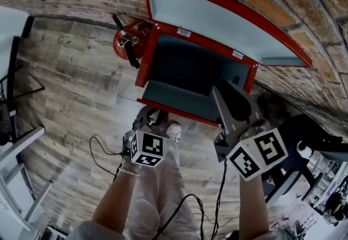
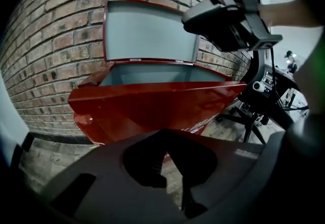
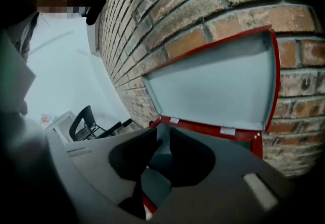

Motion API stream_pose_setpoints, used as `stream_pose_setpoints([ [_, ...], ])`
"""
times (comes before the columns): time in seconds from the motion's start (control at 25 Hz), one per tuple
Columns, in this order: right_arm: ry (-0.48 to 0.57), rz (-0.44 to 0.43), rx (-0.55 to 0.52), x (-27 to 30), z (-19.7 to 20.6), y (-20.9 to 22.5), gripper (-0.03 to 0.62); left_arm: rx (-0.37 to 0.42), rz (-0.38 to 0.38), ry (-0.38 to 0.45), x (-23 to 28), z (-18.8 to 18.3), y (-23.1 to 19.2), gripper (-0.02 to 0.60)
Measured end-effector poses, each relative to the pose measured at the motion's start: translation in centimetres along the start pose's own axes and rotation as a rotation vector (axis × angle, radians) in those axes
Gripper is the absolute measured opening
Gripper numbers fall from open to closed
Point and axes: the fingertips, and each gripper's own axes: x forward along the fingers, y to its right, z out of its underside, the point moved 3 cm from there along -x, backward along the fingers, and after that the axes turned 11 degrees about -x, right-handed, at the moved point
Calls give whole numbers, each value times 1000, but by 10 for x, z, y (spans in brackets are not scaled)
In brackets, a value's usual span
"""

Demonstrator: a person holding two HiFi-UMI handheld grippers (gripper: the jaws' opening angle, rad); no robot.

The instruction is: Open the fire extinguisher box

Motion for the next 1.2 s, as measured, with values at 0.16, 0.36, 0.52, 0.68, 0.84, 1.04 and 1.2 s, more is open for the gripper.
stream_pose_setpoints([
  [0.16,-151,-48,-34,-19,53,-27,96,5,4,-5,-1,3,0,-2],
  [0.36,-225,-28,248,-44,108,-53,107,8,7,-6,-3,6,1,-2],
  [0.52,-176,26,570,-51,139,-60,136,10,7,-4,-3,7,1,-2],
  [0.68,-115,105,796,-48,153,-55,182,23,13,-7,-4,9,2,-2],
  [0.84,15,128,930,-42,151,-50,199,32,17,-11,-6,12,3,-2],
  [1.04,65,200,1052,-41,163,-44,196,36,18,-10,-7,15,2,-2],
  [1.2,77,240,1100,-42,170,-42,160,30,6,-6,-7,16,-1,-2],
])
